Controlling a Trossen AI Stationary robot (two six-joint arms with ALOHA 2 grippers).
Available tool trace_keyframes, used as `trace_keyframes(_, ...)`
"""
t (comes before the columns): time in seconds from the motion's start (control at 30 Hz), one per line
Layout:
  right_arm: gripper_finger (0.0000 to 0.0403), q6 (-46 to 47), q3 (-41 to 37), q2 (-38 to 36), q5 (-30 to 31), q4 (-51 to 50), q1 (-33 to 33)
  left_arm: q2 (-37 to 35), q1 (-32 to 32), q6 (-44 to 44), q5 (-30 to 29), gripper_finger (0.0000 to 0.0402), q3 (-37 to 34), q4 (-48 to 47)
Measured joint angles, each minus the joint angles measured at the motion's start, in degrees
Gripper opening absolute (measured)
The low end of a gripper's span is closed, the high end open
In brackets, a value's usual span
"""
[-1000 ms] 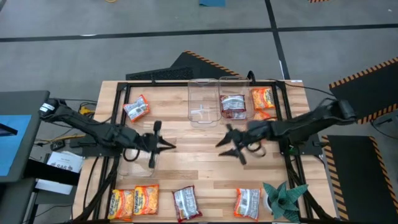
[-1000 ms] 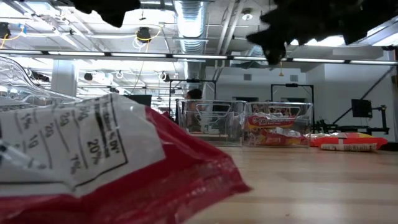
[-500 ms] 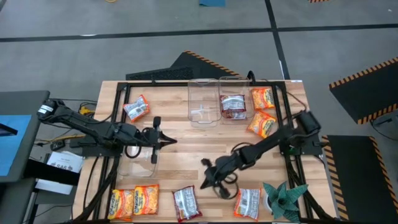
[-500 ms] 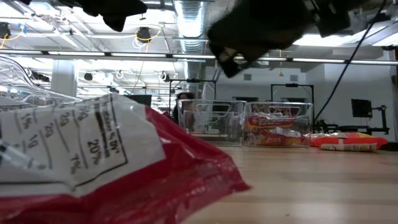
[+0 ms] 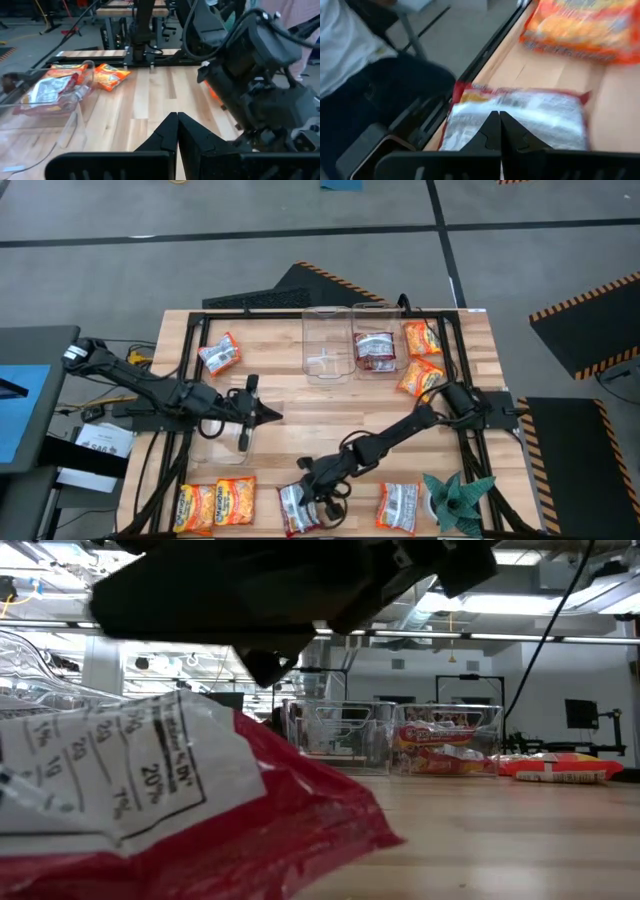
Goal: Sort Maruchan noodles
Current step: Put the red noodle pack into the top right transparent bin
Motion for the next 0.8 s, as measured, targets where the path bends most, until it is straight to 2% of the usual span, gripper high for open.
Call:
trace_keyframes(0.2, 0.0007, -0.36, 6.40, 5.31, -2.69, -5.52, 0.00, 0.00, -2.06, -0.25, -4.28, 0.0000, 0.00, 0.00)
trace_keyframes(0.37, 0.0007, -1.25, 9.14, 6.47, -0.13, -13.89, -0.85, 0.00, -2.15, -0.23, -6.15, 0.0000, 0.00, 0.01)
trace_keyframes(0.8, 0.0007, -0.13, 9.16, -2.57, 27.77, -52.14, -4.14, 0.00, -2.15, 0.63, -6.08, 0.0000, 0.02, -0.12)
